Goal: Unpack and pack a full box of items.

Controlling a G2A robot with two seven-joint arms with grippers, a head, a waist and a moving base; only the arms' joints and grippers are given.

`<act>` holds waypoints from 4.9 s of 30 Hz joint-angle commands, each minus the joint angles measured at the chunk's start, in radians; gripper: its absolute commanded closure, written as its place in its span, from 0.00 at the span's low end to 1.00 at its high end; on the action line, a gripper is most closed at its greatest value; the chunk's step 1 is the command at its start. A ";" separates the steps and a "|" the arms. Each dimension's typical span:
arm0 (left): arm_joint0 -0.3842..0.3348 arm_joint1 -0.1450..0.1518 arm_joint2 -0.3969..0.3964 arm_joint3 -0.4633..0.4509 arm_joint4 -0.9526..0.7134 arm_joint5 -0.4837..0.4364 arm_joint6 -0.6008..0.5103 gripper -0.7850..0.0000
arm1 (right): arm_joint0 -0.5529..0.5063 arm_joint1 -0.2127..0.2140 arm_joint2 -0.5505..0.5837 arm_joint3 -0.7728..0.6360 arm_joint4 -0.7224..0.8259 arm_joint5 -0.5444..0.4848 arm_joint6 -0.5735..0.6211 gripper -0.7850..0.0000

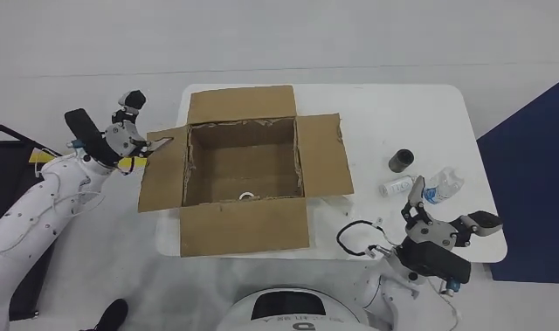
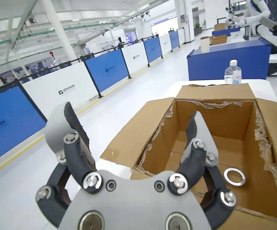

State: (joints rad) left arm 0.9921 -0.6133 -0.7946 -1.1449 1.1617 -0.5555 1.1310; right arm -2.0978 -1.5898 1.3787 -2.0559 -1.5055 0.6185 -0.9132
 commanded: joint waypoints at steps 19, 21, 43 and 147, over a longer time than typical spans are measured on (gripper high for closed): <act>0.039 0.011 -0.054 0.011 -0.022 0.021 0.036 0.00 | 0.081 0.014 -0.190 -0.012 -0.177 -0.249 0.197 0.00; 0.039 0.011 -0.054 0.011 -0.022 0.021 0.036 0.00 | 0.087 0.025 -0.205 -0.021 -0.181 -0.370 0.294 0.00; 0.039 0.011 -0.054 0.011 -0.022 0.021 0.036 0.00 | 0.279 0.051 -0.305 -0.064 -0.081 -0.608 0.978 0.00; 0.039 0.011 -0.054 0.011 -0.022 0.021 0.036 0.00 | 1.079 -0.129 -0.799 0.470 -0.513 -0.187 2.192 1.00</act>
State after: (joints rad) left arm 1.0311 -0.6028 -0.8489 -1.1341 1.1402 -0.5345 1.1671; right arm -0.9690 -1.7322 0.5586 -1.5183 -1.9480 0.4250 1.2842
